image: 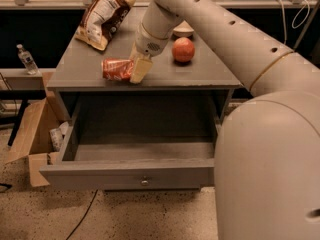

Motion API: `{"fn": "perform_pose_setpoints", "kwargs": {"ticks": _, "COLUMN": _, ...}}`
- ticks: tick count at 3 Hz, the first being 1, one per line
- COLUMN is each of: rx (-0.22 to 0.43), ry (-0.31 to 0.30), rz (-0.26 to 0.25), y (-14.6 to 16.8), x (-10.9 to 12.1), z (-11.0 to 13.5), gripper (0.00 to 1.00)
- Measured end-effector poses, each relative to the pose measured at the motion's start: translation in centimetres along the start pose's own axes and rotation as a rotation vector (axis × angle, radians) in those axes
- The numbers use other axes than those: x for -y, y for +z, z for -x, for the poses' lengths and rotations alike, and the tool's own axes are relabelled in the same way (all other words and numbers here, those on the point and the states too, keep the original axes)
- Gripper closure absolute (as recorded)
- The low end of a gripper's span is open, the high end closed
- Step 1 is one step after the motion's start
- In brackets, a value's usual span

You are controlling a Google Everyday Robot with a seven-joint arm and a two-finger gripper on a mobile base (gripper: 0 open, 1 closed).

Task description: Place coke can into top drawer

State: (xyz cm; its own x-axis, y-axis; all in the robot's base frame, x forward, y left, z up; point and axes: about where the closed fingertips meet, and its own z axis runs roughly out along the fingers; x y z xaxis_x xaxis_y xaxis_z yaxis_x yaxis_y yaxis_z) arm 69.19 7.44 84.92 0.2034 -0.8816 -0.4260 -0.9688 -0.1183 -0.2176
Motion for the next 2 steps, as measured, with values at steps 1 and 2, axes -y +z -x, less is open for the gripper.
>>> {"fn": "perform_pose_setpoints", "kwargs": {"ticks": 1, "rx": -0.006, "ry": 0.003, "rz": 0.011, "y": -0.2, "x": -1.1, "z": 0.0, "gripper": 1.0}}
{"fn": "perform_pose_setpoints", "kwargs": {"ticks": 2, "rx": -0.019, "ry": 0.021, "rz": 0.024, "y": -1.2, "x": -4.1, "z": -0.3, "gripper": 1.0}}
